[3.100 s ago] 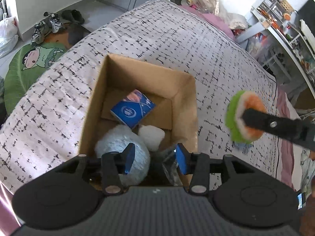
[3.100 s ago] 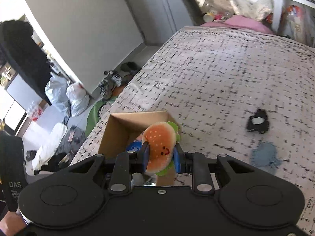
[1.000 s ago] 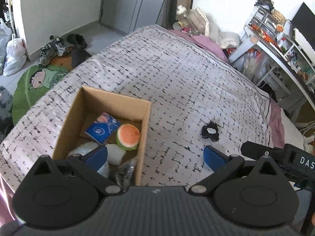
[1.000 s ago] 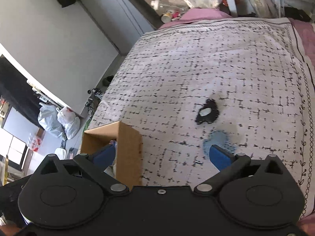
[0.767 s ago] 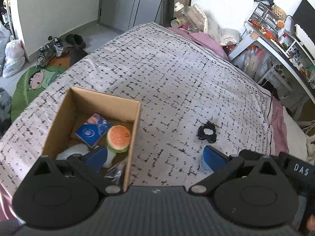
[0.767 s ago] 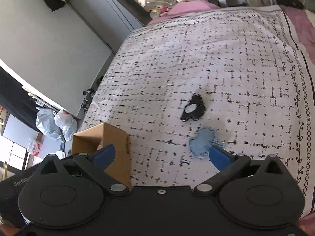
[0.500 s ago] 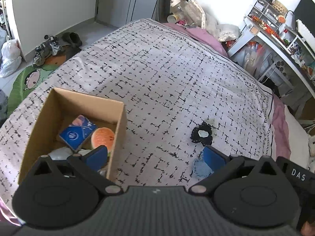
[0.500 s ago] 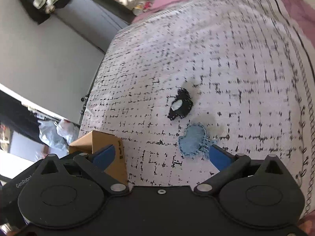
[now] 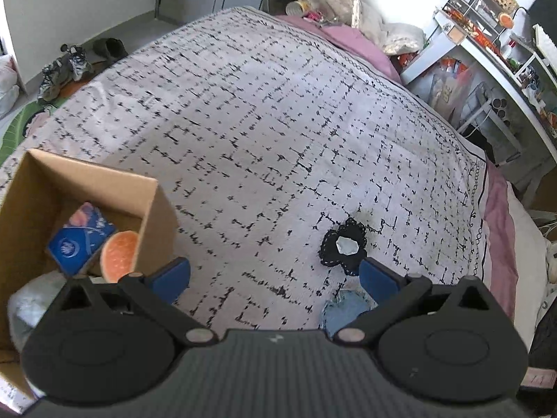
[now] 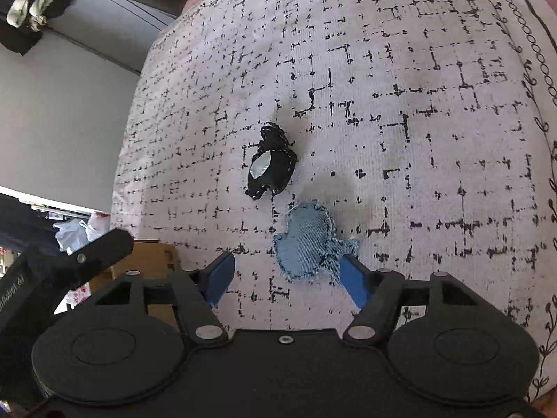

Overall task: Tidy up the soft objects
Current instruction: 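Move the left gripper to the black lace item while the right approaches the denim patch, then grasp the blue denim patch with the right gripper while the left grasps the black lace item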

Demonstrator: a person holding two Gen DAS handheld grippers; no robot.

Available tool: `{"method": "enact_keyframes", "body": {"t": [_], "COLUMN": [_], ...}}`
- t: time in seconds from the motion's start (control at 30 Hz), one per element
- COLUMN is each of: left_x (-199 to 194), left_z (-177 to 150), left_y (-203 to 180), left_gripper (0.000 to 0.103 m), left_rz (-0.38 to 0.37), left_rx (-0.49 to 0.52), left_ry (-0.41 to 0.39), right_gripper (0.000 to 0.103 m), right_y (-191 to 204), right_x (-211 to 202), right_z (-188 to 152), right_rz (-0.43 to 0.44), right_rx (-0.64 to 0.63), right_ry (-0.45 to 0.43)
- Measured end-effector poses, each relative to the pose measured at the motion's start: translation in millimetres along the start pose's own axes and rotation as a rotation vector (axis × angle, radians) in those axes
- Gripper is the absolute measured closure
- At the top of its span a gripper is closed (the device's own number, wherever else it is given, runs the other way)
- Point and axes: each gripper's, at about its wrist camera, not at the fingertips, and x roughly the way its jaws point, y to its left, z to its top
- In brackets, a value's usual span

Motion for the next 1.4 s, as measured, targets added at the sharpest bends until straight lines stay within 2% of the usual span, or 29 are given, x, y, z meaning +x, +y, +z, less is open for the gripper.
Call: {"method": "enact_keyframes", "body": {"t": [0.17, 0.27, 0.3, 0.43, 0.67, 0.77, 0.97, 1.07, 1.17, 1.3, 1.4], "left_x": [25.6, 39.9, 44.8, 61.8, 82.3, 90.3, 108.9, 117.2, 127.8, 131.6, 128.8], "left_z": [5.3, 8.5, 9.5, 13.6, 18.2, 18.2, 14.9, 14.2, 13.4, 12.5, 15.5], "left_y": [-4.7, -9.0, -10.4, -13.9, -26.6, -34.4, -51.7, -58.8, -63.6, -66.9, -66.4], "left_gripper": [0.001, 0.002, 0.002, 0.003, 0.003, 0.006, 0.021, 0.024, 0.032, 0.060, 0.068], "left_rz": [-0.024, -0.045, -0.051, -0.067, -0.097, -0.107, -0.134, -0.132, -0.117, -0.079, -0.084], "left_rx": [-0.010, -0.008, -0.007, -0.002, 0.023, 0.041, 0.065, 0.073, 0.085, 0.108, 0.107], "left_ry": [0.021, 0.037, 0.040, 0.054, 0.057, 0.062, 0.097, 0.108, 0.134, 0.131, 0.139], "right_gripper": [0.040, 0.053, 0.061, 0.072, 0.078, 0.078, 0.078, 0.078, 0.078, 0.079, 0.079], "right_y": [5.9, 7.5, 5.8, 1.8, -4.5, -8.2, -15.4, -16.0, -14.6, -11.8, -11.3], "right_x": [16.8, 30.0, 33.8, 35.2, 26.1, 21.0, 14.4, 13.6, 14.9, 14.8, 8.6], "right_z": [3.8, 2.8, 2.6, 5.6, 9.9, 13.2, 16.6, 18.3, 18.9, 18.5, 14.3], "right_rz": [-0.051, -0.064, -0.060, -0.050, -0.051, -0.087, -0.114, -0.119, -0.126, -0.129, -0.121], "right_rx": [-0.043, -0.068, -0.060, -0.045, -0.017, -0.012, -0.001, 0.000, -0.004, -0.016, -0.018], "right_ry": [0.009, 0.036, 0.049, 0.025, -0.041, -0.080, -0.119, -0.130, -0.140, -0.153, -0.170]}}
